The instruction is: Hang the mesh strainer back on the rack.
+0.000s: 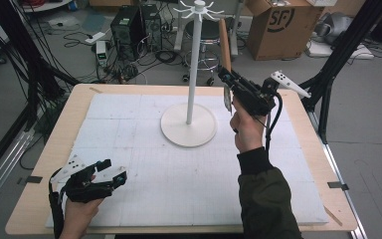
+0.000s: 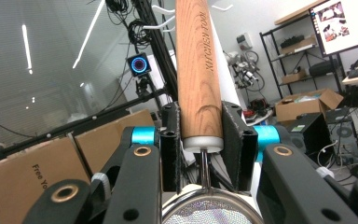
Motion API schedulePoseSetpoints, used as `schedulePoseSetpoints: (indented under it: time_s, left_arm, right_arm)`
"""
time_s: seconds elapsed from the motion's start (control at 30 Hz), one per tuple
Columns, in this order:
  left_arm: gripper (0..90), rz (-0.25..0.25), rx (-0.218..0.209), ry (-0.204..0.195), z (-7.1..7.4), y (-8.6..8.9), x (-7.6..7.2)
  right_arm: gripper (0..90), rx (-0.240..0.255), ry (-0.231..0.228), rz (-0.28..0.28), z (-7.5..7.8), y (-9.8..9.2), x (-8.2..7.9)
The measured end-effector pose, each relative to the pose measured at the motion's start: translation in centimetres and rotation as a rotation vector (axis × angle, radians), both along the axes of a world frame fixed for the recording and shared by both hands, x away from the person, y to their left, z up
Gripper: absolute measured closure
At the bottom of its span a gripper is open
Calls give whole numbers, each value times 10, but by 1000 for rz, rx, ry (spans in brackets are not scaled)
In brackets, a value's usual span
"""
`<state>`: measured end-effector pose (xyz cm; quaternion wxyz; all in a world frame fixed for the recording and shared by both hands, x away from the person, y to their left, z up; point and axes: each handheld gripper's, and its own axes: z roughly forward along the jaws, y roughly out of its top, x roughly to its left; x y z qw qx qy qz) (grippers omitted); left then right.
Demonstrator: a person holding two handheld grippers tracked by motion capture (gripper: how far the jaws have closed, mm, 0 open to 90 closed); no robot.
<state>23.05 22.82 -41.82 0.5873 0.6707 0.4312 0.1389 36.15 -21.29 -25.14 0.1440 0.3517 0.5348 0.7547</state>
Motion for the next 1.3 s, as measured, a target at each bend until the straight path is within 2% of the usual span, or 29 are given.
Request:
schedulePoseSetpoints:
  time_s: [0.5,0.63,0.7,0.83,1.03,1.3]
  left_arm:
    - [156,-1,5,4,-1,1,2]
    - [156,-1,4,4,-1,1,2]
    - [156,-1,3,5,-1,1,1]
    - [156,-6,5,2,-1,0,1]
    - [156,-5,1,3,-1,-1,1]
    - [156,-2,0,1,-1,1,1]
  right_arm:
    - [712,27,-1,-21,6,2,21]
    - [712,30,-12,-18,8,2,18]
    - [712,17,-20,-26,9,3,16]
    - [712,16,4,-33,8,3,18]
    - [712,-8,1,-43,9,10,17]
    - [712,-3,-3,-55,10,11,15]
